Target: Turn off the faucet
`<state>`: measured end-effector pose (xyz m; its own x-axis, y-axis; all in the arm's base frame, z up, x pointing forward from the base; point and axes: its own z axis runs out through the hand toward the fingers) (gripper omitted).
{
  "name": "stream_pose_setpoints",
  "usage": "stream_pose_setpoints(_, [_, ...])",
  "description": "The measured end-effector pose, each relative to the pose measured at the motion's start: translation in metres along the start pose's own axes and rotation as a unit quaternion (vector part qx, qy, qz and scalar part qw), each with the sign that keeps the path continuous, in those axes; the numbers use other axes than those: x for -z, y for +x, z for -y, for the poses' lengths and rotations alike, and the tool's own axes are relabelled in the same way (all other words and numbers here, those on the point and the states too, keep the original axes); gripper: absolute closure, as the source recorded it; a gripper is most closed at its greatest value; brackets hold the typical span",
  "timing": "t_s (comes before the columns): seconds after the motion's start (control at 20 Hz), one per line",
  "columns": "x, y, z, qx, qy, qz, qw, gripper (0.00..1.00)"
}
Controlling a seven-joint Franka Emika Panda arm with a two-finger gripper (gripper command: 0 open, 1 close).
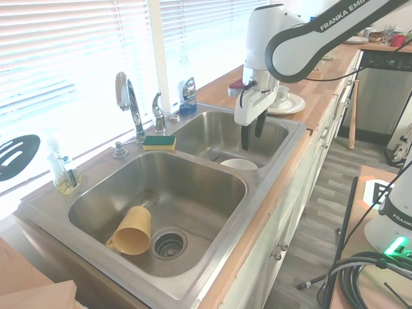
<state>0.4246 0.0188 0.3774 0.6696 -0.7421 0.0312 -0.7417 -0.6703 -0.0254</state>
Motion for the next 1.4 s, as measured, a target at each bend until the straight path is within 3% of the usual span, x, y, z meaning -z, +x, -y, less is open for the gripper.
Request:
stream_pose_setpoints(0.15, [-0.0003,0.0001,0.0,0.0,0.0,0.0,1.0,0.0])
stream_pose_setpoints(0.2, [-0.0003,0.0002,-0.0001,0.0,0.0,0.0,1.0,1.0])
stream_pose_setpoints(1.4, [0.0068,0.0027,0.0019,-0.004,0.009,-0.004,0.9999,1.0])
